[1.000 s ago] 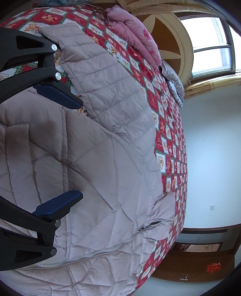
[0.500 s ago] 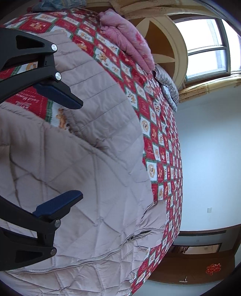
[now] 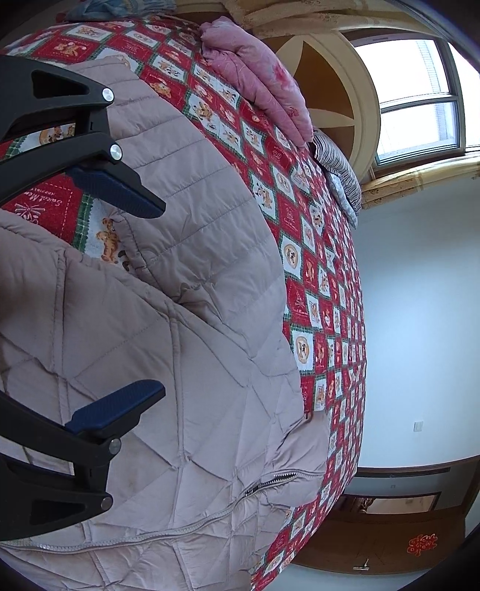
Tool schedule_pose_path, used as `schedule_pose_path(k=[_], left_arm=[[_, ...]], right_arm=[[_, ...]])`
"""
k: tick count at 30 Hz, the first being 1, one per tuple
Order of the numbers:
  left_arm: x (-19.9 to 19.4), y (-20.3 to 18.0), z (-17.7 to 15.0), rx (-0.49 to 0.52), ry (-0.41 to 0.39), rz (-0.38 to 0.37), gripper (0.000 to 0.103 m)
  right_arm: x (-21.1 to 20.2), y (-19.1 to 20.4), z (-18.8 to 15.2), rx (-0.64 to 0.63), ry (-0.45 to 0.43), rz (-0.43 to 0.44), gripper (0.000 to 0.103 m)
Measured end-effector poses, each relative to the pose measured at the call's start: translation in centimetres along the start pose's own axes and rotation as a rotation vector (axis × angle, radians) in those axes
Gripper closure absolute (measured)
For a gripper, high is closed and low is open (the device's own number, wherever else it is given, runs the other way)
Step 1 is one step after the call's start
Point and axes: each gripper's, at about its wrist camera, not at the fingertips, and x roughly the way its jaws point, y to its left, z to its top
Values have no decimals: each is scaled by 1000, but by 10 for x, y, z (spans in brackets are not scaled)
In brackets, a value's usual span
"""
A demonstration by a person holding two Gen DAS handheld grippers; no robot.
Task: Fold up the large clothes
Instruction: 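Carry the sleeve across the jacket body with the right gripper and release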
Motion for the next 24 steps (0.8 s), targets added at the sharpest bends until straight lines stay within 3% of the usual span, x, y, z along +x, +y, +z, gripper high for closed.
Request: schedule_pose_path(k=[12,17,24], left_arm=[[8,23,0,-35,6,-3,13],[13,35,-1,-48,17,10,13],[17,46,-2,-55,25,50,13]], right_arm=[[15,139,44,-169,-86,170,97],[26,198,35,-210,-78,249,97],[65,259,7,-187,21,355,97]])
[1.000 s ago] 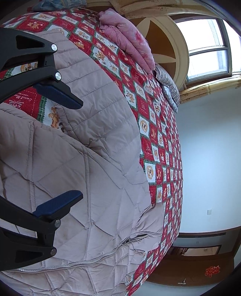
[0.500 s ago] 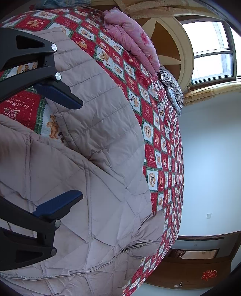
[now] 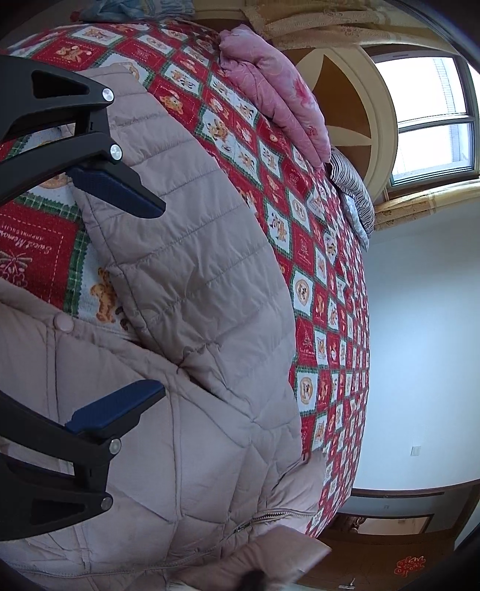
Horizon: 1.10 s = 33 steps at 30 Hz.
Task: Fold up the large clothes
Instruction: 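Carry the sleeve across the jacket body with the right gripper and release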
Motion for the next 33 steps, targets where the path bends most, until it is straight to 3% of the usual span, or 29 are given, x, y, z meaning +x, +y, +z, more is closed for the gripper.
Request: schedule_pose_path(k=[5,6,7,9,10,15,19,24,26,27,28,29,30,33], left_arm=[[3,-5,2,17,18,20,13],[2,-6,4,23,17,24,13],[0,-7,8,31,11,30,13],[-7,-10,15,41,-6,33,13],[-11,-13,21,44,-18,27,13],[-27,-48,40,68,-32,-71,13],[-28,-94,44,115,-29,-132,13],[-2,-140,50,129,47,-222,13],[8,-155,52,140,63,-220,14],[11,-162,51,149,64,-227,29],[14,-168,49,167,71,-243,63],[15,-173,45,182,85,-254,82],[16,-175,43,193,97,-258,93],[6,-171,37,220,32,-204,95]], right_arm=[[24,14,-18,28,82,100,94],[22,12,-19,36,79,117,85],[15,9,-20,48,71,143,61],[-5,-2,-20,81,32,183,28],[-19,-10,-21,101,-3,187,24],[-54,-64,-34,192,-52,112,18],[-53,-110,-62,288,-8,-2,16],[-46,-137,-100,354,46,-46,16],[-42,-140,-114,369,58,-52,16],[-39,-142,-121,378,65,-54,16],[-36,-142,-127,385,73,-55,15],[-34,-144,-134,392,77,-54,14],[-32,-143,-140,396,79,-48,13],[-33,-140,-146,393,74,-37,9]])
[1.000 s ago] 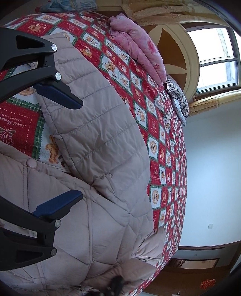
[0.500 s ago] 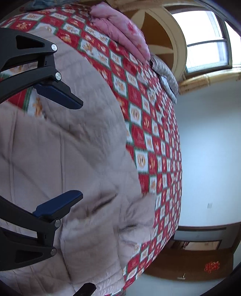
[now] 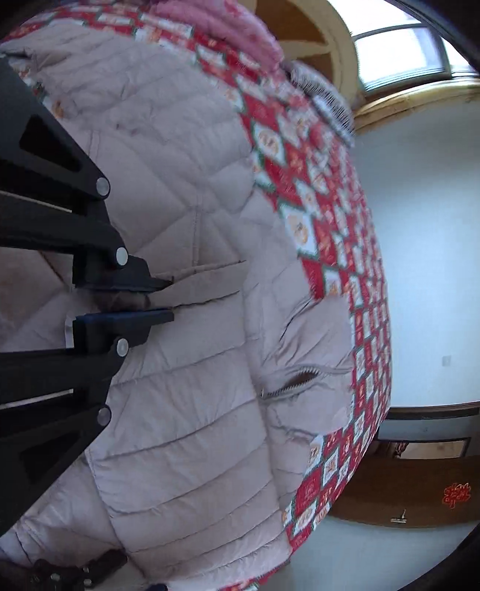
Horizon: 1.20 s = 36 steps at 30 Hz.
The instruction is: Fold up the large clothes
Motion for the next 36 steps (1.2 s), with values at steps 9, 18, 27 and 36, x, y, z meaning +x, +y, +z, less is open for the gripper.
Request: schedule_pose_path(k=[9,18,27,36], left_arm=[[-15,19,-23,82,-53,183,96],[-59,26,-20,74,-240,302,9],[-14,-15,7,88,-158,139,9],[49,-20,-12,44,-12,50,1]], right_arm=[[1,-6,-2,27,50,71,7],[-45,-63,38,177,-47,50,17],[48,-50,71,139,50,28,41],[80,-59,42,147,123,-70,41]])
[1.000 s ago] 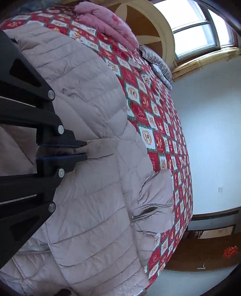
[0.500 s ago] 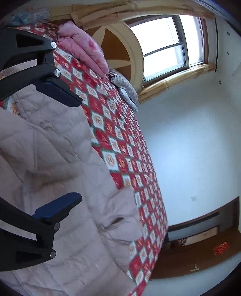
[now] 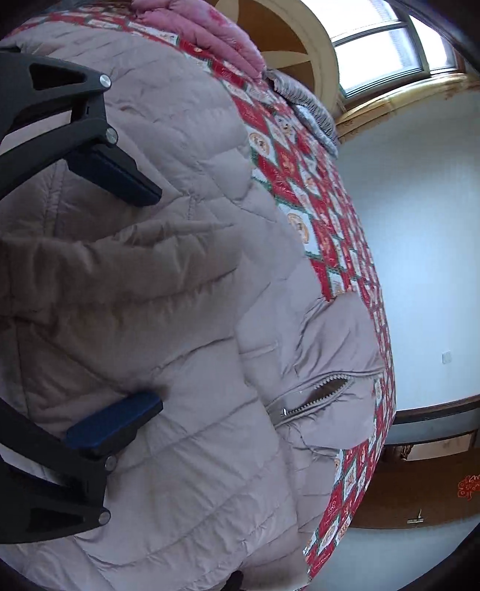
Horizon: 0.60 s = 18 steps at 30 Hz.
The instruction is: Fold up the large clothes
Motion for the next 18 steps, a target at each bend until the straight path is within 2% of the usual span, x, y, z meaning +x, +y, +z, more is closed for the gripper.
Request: schedule_pose_path(k=[5,7,8,9,10,11,14,18], left_arm=[[6,1,-1,-21,13,-19,1],[5,2,-2,-24,11,-20,1],[5,1,-2,-27,10,-21,1],[5,1,-2,-28,11,-21,1],[6,2,-2,-28,12,-22,1],[6,2,-2,-29,14,-24,1],[7,5,-2,-41,20,-40,1],[9,9,-2,-61,29,-66,1]], right_arm=[[-9,8,8,-52,29,-56,41],[-39,9,12,-26,-27,-67,38],[-56,13,14,-19,-68,-62,35],[-68,20,15,-22,-93,-51,24],[-75,29,16,-34,-102,-25,20],[-79,41,17,-53,-96,22,20],[-70,68,14,-83,-63,101,20],[-28,87,-7,-110,19,101,23]])
